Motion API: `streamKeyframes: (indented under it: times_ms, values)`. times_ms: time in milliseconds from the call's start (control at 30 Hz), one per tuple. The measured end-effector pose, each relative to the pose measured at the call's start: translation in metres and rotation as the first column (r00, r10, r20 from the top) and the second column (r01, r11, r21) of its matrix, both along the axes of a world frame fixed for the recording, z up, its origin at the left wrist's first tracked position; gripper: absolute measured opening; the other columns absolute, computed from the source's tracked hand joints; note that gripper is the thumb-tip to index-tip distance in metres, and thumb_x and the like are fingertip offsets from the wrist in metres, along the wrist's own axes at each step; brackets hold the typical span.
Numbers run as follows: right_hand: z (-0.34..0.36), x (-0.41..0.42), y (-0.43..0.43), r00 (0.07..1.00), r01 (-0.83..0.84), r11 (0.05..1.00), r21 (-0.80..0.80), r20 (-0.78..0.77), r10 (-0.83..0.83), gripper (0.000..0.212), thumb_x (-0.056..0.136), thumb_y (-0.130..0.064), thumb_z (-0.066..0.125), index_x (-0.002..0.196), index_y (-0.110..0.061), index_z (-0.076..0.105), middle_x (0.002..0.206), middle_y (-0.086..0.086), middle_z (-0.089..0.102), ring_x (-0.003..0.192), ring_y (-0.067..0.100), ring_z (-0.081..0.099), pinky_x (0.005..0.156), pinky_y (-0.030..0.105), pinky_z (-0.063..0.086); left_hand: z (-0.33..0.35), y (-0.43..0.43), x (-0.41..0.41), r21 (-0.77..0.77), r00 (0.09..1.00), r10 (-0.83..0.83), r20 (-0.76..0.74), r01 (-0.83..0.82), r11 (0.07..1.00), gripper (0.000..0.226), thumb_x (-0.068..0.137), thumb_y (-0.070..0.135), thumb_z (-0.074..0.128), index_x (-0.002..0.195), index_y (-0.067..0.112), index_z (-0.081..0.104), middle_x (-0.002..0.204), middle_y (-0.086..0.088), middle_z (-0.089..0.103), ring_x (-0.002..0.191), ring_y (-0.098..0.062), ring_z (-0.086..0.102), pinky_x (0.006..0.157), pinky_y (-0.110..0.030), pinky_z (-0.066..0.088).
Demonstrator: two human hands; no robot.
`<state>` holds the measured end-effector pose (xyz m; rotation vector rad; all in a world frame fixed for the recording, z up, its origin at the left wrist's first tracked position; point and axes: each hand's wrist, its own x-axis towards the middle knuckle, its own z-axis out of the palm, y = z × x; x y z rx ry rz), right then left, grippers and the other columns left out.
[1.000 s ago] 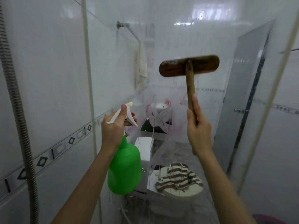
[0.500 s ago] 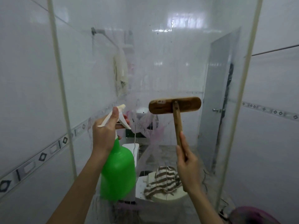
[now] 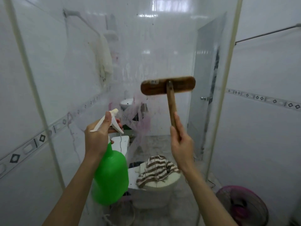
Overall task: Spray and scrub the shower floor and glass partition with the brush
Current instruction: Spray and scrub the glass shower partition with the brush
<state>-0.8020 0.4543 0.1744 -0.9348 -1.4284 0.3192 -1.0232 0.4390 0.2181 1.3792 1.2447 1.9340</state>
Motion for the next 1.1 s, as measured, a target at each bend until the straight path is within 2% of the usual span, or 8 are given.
streamKeyframes:
  times_ms: [67, 167, 200, 233, 400, 800, 967, 1100]
  values:
    - [0.048, 0.006, 0.017, 1.000, 0.021, 0.995, 0.094, -0.021, -0.019, 0.050, 0.101, -0.018, 0.045, 0.145, -0.037, 0.033, 0.073, -0.023, 0.060, 0.047, 0.011, 0.032, 0.043, 0.021, 0.033, -0.005, 0.003, 0.004, -0.022, 1.000, 0.001, -0.015, -0.002, 1.000, 0.038, 0.102, 0.041, 0.050, 0.096, 0.014, 0.076, 0.069, 0.008, 0.077, 0.063, -0.007, 0.073, 0.040, -0.020, 0.049]
    - [0.006, 0.016, 0.011, 0.999, 0.037, 0.997, 0.074, -0.042, -0.034, 0.052, 0.100, -0.014, 0.046, 0.146, -0.036, 0.032, 0.119, -0.029, 0.060, 0.055, 0.011, 0.055, 0.053, 0.013, 0.047, -0.011, 0.007, 0.006, -0.017, 0.999, -0.016, -0.037, 0.015, 1.000, 0.044, 0.103, 0.041, 0.049, 0.112, 0.006, 0.075, 0.076, 0.003, 0.078, 0.069, -0.012, 0.075, 0.044, -0.025, 0.053]
    - [-0.034, 0.019, 0.000, 0.998, 0.053, 0.998, 0.018, -0.042, -0.052, 0.055, 0.100, -0.012, 0.046, 0.145, -0.040, 0.031, 0.132, -0.025, 0.054, 0.066, 0.009, 0.063, 0.073, 0.010, 0.024, -0.013, 0.008, 0.005, -0.003, 0.999, -0.023, -0.038, 0.023, 1.000, 0.045, 0.103, 0.041, 0.049, 0.114, 0.006, 0.075, 0.076, 0.003, 0.078, 0.073, -0.016, 0.076, 0.048, -0.028, 0.054]
    - [-0.070, 0.020, -0.015, 0.997, 0.061, 0.997, -0.048, -0.048, -0.064, 0.058, 0.099, -0.011, 0.047, 0.143, -0.045, 0.031, 0.137, -0.015, 0.054, 0.065, 0.003, 0.062, 0.057, 0.006, 0.029, -0.015, 0.009, 0.004, 0.010, 0.999, -0.030, -0.034, 0.030, 0.999, 0.045, 0.102, 0.042, 0.050, 0.115, 0.007, 0.075, 0.075, 0.002, 0.078, 0.075, -0.020, 0.076, 0.050, -0.030, 0.055]
    - [-0.036, 0.034, -0.002, 0.991, 0.064, 0.997, -0.031, -0.116, -0.067, 0.055, 0.099, -0.016, 0.047, 0.137, -0.053, 0.035, 0.076, -0.020, 0.063, 0.047, 0.010, 0.033, 0.041, 0.020, 0.032, -0.022, 0.008, 0.009, 0.012, 0.999, -0.050, -0.004, 0.050, 0.999, 0.030, 0.102, 0.040, 0.051, 0.089, 0.031, 0.076, 0.073, 0.001, 0.078, 0.076, -0.028, 0.076, 0.060, -0.034, 0.060]
    - [-0.098, 0.019, -0.006, 0.955, 0.070, 0.996, -0.056, 0.293, -0.050, 0.056, 0.098, -0.021, 0.050, 0.146, -0.041, 0.030, 0.060, -0.004, 0.056, 0.039, 0.009, 0.039, 0.039, 0.021, 0.036, -0.046, -0.004, -0.011, -0.038, 0.995, 0.040, -0.089, -0.043, 0.998, 0.051, 0.103, 0.039, 0.051, 0.070, 0.003, 0.067, 0.061, -0.018, 0.062, 0.044, -0.015, 0.057, 0.044, -0.024, 0.047]
    - [-0.077, 0.017, 0.007, 0.911, 0.079, 0.996, 0.047, 0.403, -0.091, 0.053, 0.099, -0.025, 0.047, 0.148, -0.035, 0.030, 0.051, -0.008, 0.044, 0.037, 0.010, 0.034, 0.037, 0.015, 0.029, -0.048, -0.006, -0.036, -0.003, 0.994, 0.099, -0.053, -0.099, 0.995, 0.050, 0.103, 0.043, 0.048, 0.066, 0.020, 0.072, 0.060, 0.000, 0.073, 0.060, -0.022, 0.072, 0.065, -0.033, 0.057]
    - [-0.113, 0.016, -0.023, 0.897, 0.078, 0.996, -0.042, 0.440, -0.052, 0.058, 0.096, -0.026, 0.051, 0.146, -0.045, 0.026, 0.055, -0.021, 0.043, 0.041, 0.001, 0.041, 0.040, 0.007, 0.027, -0.051, -0.013, -0.052, -0.010, 0.986, 0.163, -0.031, -0.164, 0.986, 0.053, 0.101, 0.044, 0.052, 0.060, 0.015, 0.066, 0.048, 0.004, 0.063, 0.044, -0.016, 0.060, 0.051, -0.028, 0.049]
